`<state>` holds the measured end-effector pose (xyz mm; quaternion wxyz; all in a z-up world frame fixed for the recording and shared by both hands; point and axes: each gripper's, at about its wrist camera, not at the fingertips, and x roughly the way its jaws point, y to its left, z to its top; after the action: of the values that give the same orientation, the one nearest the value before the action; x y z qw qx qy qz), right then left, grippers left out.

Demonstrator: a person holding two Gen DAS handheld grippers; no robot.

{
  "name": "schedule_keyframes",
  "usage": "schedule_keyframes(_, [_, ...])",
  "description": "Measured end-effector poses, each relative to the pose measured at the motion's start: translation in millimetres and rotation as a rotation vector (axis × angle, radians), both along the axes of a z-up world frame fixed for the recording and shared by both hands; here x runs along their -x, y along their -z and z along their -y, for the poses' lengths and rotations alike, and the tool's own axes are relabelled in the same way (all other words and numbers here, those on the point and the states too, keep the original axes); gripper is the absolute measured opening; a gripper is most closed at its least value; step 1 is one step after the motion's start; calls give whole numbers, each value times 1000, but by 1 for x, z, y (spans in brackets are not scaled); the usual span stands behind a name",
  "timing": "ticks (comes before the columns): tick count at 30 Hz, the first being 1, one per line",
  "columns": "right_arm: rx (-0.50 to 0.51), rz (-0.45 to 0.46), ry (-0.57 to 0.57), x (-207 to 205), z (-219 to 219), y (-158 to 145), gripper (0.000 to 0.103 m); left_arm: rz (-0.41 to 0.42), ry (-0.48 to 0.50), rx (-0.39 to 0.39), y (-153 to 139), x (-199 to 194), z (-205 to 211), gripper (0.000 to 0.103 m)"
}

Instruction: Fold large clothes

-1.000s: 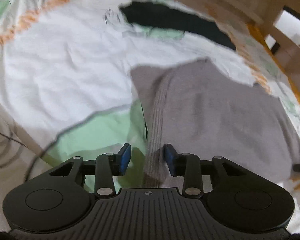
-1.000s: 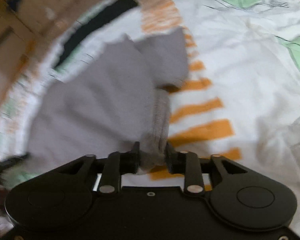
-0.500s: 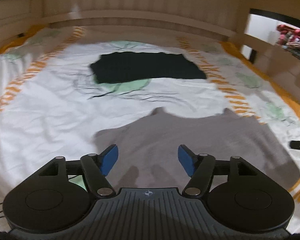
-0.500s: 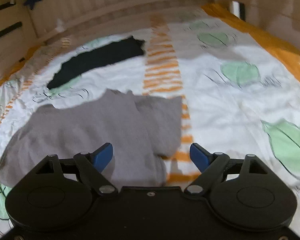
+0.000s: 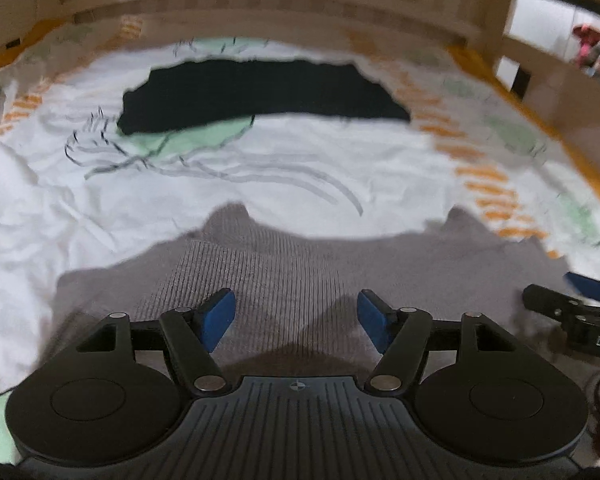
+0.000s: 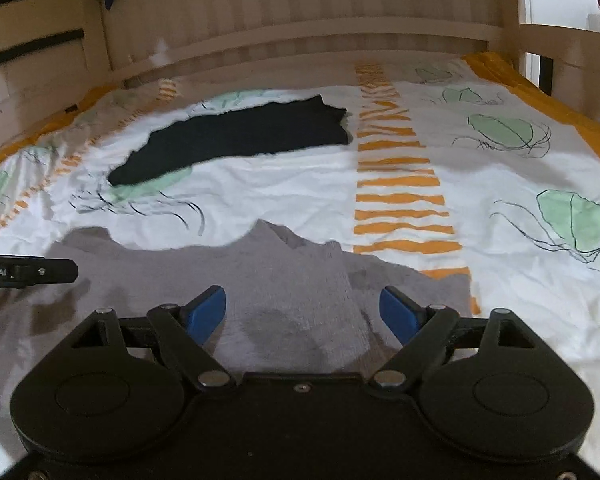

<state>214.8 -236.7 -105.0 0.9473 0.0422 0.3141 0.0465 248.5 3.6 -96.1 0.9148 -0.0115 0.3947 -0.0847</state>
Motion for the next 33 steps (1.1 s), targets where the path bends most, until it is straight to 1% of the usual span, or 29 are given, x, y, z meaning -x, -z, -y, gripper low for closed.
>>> schedule_keyframes(2, [19,-29,11,-3,0,11,86,-6,9,-41,12,-3,6,75])
schedule_keyframes(4, [15,-39,23,-4,2,19,88,24,11,-72,16,0,10,81])
schedule_keyframes(5, [9,-37,29,-3,3,22,90,31,9,-74,18,1,11,84])
schedule_keyframes(7, [-4,-42,29,-3,5,25,92,39,-2,-70,20,1,11,87])
schedule_keyframes(11, [-28,-45,22,-4,9,32,99,61,-11,-76,22,3,14,91])
schedule_keyframes(16, [-41,-33,20,-4,10,34,101,79,-5,-88,23,2,15,92])
schedule_keyframes(19, [-57,-28,17,-3,11,34,102,51,10,-78,20,-2,13,91])
schedule_keyframes(20, [-63,-26,16,-2,11,34,102,35,13,-73,18,-3,12,90])
schedule_keyframes(22, [-73,-25,15,-2,12,34,102,5,2,-55,12,-3,10,89])
schedule_keyframes(25, [-96,-23,11,-1,15,34,102,-25,1,-39,3,4,13,84])
schedule_keyframes(26, [-106,-22,8,-1,16,33,102,-32,9,-40,0,7,16,84])
schedule_keyframes(28, [-126,-22,5,0,19,33,102,-37,30,-24,-3,15,21,84])
schedule_keyframes(30, [-139,-23,1,0,20,32,102,-34,25,-9,-4,21,24,84])
schedule_keyframes(33, [-159,-26,-9,1,22,30,102,-28,16,-28,3,24,29,85])
